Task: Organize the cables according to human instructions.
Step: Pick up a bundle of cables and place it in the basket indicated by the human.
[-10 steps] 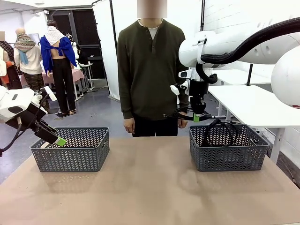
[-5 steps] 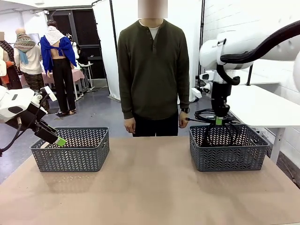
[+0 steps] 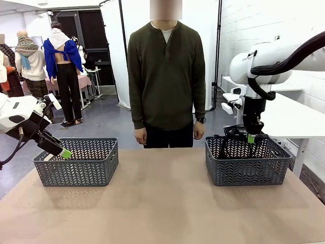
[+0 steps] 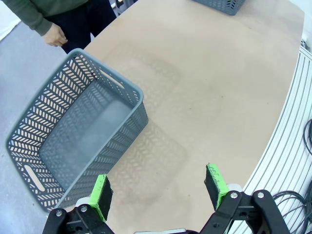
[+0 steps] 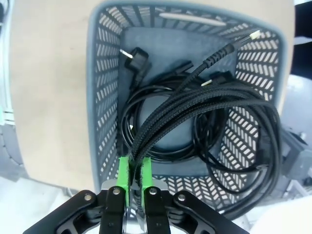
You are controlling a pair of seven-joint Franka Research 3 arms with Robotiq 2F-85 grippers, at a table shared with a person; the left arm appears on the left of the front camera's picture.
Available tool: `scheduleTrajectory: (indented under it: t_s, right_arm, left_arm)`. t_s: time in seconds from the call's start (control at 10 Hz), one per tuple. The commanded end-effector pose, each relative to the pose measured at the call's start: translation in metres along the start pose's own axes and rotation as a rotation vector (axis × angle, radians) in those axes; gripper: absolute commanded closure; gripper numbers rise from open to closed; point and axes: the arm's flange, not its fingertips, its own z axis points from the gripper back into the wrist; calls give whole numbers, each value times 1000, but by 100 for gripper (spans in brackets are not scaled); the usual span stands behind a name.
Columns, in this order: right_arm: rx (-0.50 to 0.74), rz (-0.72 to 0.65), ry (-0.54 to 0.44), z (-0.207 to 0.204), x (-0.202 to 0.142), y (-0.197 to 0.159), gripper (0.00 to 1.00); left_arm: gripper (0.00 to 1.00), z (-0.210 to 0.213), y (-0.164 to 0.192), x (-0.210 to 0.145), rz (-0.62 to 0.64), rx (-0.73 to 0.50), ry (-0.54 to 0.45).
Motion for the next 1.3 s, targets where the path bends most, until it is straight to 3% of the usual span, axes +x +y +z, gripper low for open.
scheduleTrajectory:
  t_s: [0.0, 0.2, 0.3, 0.7, 0.8, 1.2]
  right_arm:
    - [-22, 20, -35, -11, -5, 6, 100]
    - [-12, 25, -36, -17, -7, 3, 100]
    - [7, 32, -34, -21, -7, 2, 93]
    - [44, 35, -38, -16, -4, 1, 15]
    - [53, 27, -45, -13, -3, 1, 0]
    - [69, 44, -42, -5, 0, -1, 0]
  left_arm:
    - [0, 0, 2, -1, 3, -9, -11]
    - [0, 0, 2, -1, 3, -9, -11]
    - [0, 0, 2, -1, 3, -9, -11]
    - [0, 0, 2, -1, 3, -9, -11]
    - [0, 0, 2, -1, 3, -9, -11]
    - [0, 0, 2, -1, 3, -9, -11]
